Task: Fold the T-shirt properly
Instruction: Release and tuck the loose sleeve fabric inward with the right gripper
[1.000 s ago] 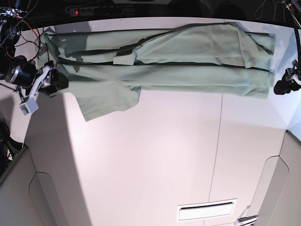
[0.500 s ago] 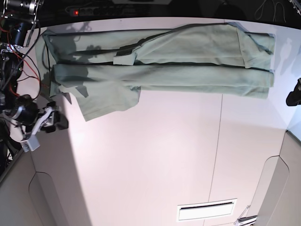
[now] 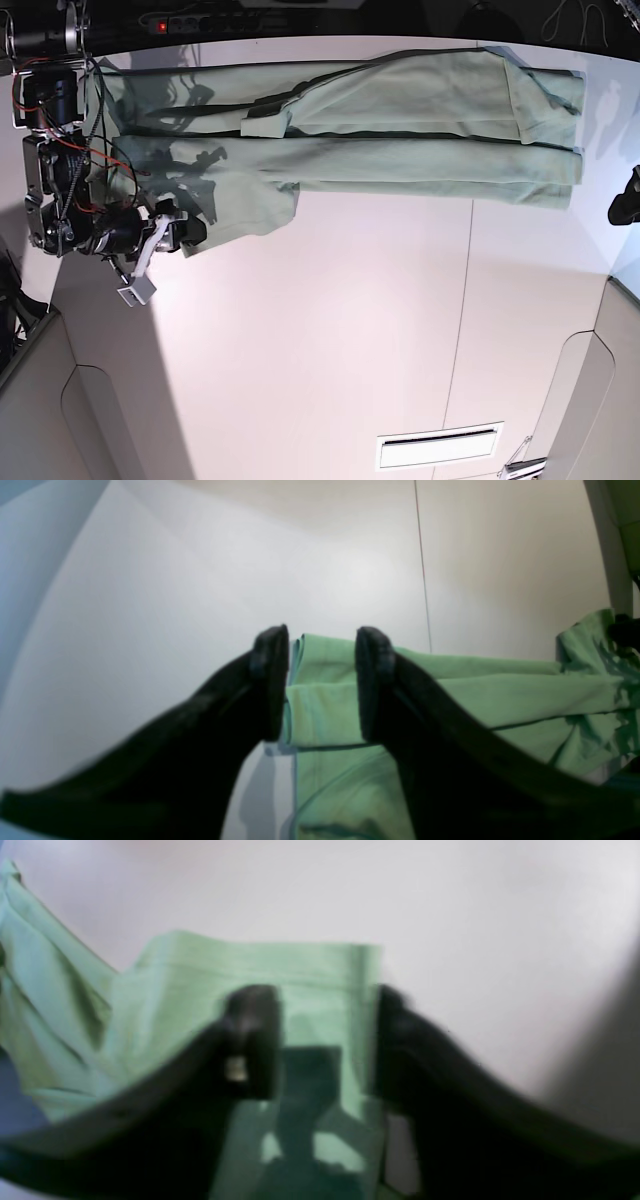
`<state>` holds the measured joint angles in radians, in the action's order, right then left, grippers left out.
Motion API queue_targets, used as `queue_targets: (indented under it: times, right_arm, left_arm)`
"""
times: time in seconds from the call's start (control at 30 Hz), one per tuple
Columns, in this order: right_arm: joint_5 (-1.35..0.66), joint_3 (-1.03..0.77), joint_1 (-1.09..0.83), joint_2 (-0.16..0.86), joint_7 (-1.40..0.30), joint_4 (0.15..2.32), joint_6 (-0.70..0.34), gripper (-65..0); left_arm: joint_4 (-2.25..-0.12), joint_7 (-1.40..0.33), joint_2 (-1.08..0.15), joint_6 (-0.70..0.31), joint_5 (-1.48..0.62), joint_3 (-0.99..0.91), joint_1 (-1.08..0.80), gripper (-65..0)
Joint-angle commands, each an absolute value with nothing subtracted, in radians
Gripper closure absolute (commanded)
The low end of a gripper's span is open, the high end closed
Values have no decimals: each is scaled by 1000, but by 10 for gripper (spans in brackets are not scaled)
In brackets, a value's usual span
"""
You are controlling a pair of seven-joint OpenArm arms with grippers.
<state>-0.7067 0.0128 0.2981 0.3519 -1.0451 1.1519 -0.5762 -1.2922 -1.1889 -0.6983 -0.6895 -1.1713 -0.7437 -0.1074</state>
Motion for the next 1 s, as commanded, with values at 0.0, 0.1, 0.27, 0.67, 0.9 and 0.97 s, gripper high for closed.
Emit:
queue_targets:
  times: [0.0,0.1,0.27,0.67,0.9,0.97]
  right_arm:
    - [-694,9,314,364,-1055,1163,-579,-56]
    - [-685,-10,329,363,-1087,1169,-580,0]
    - [-724,-112,301,363,-1130,1325,-580,0]
    - [-842,-141,-141,362,-1229,1967,-581,0]
    - [-846,-141,-312,363,-1228,2045,-581,0]
    - [-846,-141,-329,363,-1227,2045,-581,0]
  left_arm:
    - [-1308,-1171,-728,-698,-1193,-752,-97,-249]
    - [-1308,-1171,-728,-698,-1193,-752,-97,-249]
    - [-1308,-1171,-728,-698,-1192,-752,-97,-249]
    - [-1308,-1171,-728,-698,-1190,-752,-97,-249]
    - [-1308,-1171,-728,-698,-1190,-752,-97,-249]
    - [-1308,-1171,-728,-698,-1190,-752,-97,-249]
